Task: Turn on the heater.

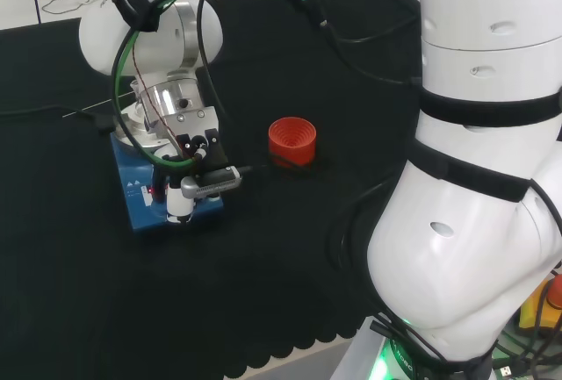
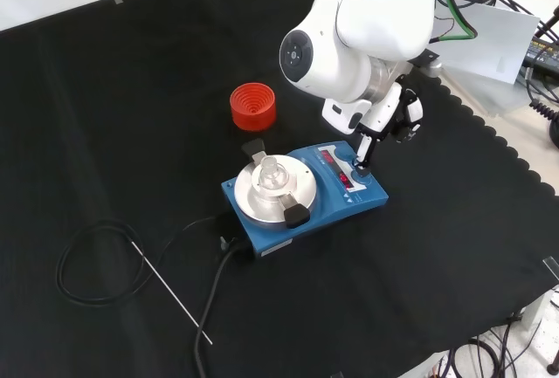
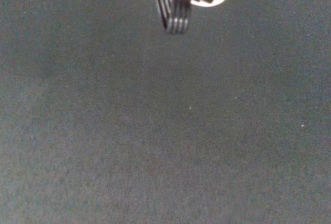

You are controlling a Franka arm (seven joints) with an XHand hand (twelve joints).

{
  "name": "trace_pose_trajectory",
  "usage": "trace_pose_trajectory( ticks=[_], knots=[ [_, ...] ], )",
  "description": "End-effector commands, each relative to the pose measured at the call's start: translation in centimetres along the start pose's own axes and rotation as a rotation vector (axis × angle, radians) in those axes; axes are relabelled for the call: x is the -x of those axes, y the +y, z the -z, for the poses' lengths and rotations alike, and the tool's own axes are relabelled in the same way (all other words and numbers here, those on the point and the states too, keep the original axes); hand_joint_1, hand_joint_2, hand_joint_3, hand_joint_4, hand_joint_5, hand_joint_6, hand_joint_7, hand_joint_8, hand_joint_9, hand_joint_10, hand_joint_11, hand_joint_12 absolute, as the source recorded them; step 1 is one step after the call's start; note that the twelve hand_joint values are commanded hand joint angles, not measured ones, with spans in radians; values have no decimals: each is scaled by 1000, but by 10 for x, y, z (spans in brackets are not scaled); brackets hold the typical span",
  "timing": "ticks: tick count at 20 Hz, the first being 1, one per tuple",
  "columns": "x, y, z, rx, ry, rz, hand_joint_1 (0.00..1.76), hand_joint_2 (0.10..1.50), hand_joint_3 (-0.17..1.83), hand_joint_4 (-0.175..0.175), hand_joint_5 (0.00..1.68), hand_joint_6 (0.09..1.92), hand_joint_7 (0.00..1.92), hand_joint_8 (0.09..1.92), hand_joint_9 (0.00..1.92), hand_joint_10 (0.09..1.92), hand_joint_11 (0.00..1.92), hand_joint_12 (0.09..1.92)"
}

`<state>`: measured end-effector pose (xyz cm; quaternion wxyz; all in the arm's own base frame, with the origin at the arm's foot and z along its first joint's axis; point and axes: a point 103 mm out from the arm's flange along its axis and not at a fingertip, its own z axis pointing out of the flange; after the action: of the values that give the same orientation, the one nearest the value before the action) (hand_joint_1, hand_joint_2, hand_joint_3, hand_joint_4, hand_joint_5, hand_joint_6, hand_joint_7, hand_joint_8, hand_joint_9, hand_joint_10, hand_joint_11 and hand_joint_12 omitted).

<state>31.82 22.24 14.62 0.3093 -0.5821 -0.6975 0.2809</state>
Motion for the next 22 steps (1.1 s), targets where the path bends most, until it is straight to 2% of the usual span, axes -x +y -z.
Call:
trace_pose_trajectory(
  ticks=[1,9,10,13,19,22],
  knots=[
    [-3,0,2,-6,6,-4,1456,673,1066,-52,282,413,1641,1579,1760,1606,1464,1403],
    [10,-1,0,-22,4,-9,1455,672,1069,-54,293,415,1641,1577,1760,1607,1464,1404],
    [1,-1,1,-23,-6,-17,1455,672,1069,-54,294,416,1641,1576,1760,1607,1464,1404],
    [-1,-1,1,-27,-3,-16,1455,672,1070,-54,297,417,1643,1575,1759,1607,1465,1404],
    [11,-1,-2,-32,6,-16,1454,671,1072,-54,303,423,1644,1572,1760,1606,1464,1404],
    [-1,-3,1,-13,-23,-8,1454,671,1072,-54,304,426,1644,1571,1760,1606,1464,1404]
  ],
)
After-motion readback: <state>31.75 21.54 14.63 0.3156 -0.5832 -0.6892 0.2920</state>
